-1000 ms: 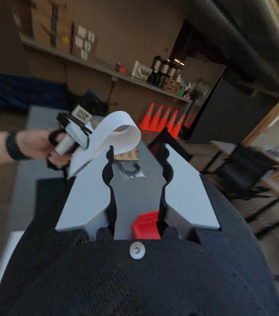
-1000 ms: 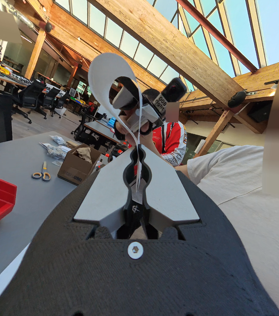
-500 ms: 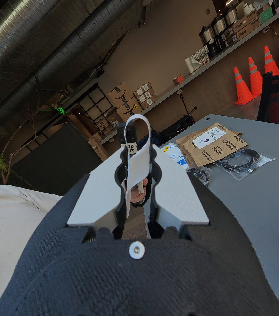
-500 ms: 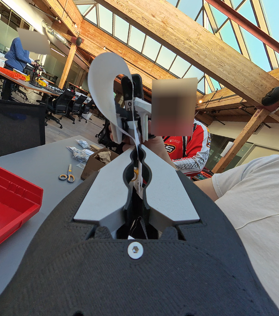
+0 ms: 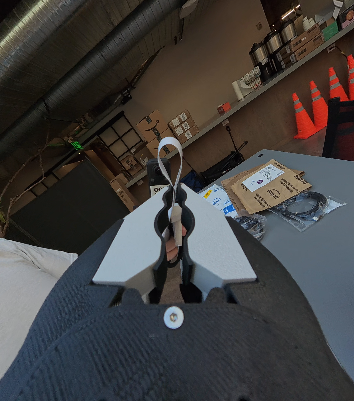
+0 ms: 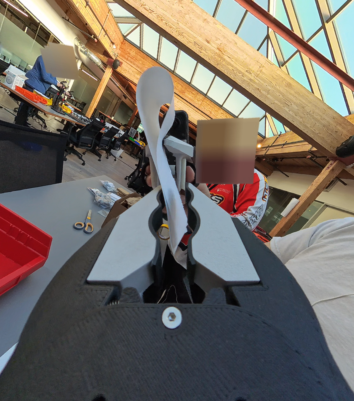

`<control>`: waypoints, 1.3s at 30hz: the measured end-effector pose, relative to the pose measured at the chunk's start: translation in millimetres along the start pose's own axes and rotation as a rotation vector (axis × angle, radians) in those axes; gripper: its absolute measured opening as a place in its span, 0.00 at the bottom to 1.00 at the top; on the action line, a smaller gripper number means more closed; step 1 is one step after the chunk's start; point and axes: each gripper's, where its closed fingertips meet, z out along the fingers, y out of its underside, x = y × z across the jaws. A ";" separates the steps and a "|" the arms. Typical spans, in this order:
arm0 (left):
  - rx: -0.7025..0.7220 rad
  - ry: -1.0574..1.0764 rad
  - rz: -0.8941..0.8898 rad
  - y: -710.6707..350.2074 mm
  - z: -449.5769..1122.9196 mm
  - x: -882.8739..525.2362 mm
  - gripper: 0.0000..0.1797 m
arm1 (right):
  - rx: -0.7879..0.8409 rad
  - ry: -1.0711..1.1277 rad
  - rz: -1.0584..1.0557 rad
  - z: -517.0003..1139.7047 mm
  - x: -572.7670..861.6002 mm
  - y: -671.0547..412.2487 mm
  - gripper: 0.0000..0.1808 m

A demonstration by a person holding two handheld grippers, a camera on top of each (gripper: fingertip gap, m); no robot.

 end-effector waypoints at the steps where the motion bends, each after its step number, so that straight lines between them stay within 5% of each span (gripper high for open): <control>1: 0.007 -0.004 0.005 -1.2 -1.6 0.0 0.01 | -0.006 -0.013 0.004 -1.5 -1.2 1.7 0.09; 7: 0.040 -0.006 -0.012 -8.6 -9.6 0.0 0.02 | -0.058 -0.083 0.065 -10.4 -6.5 14.0 0.02; 11: 0.019 0.007 -0.104 -9.1 -11.8 0.6 0.19 | -0.076 -0.095 0.093 -10.3 -3.6 15.8 0.00; 14: -0.015 0.120 -0.466 -19.6 -27.6 0.5 0.27 | -0.067 -0.098 0.066 -14.3 -1.5 14.5 0.00; 20: -0.328 0.244 -1.293 -7.6 -39.6 -21.9 0.24 | -0.071 -0.052 0.018 -20.2 8.2 17.2 0.00; 23: -0.462 0.306 -1.540 -1.1 -37.6 -13.9 0.19 | -0.093 -0.022 0.021 -20.3 16.3 19.9 0.00; 35: -0.295 0.272 -1.635 -9.7 -19.0 -40.8 0.16 | -0.156 0.055 0.012 -17.7 40.2 25.2 0.00; 38: -0.331 0.194 -1.662 0.7 -15.3 -46.6 0.00 | -0.168 0.095 -0.034 -18.1 45.6 27.0 0.00; 39: -0.328 0.194 -1.651 -0.5 -14.4 -45.5 0.00 | -0.150 0.105 -0.047 -18.4 47.2 24.5 0.07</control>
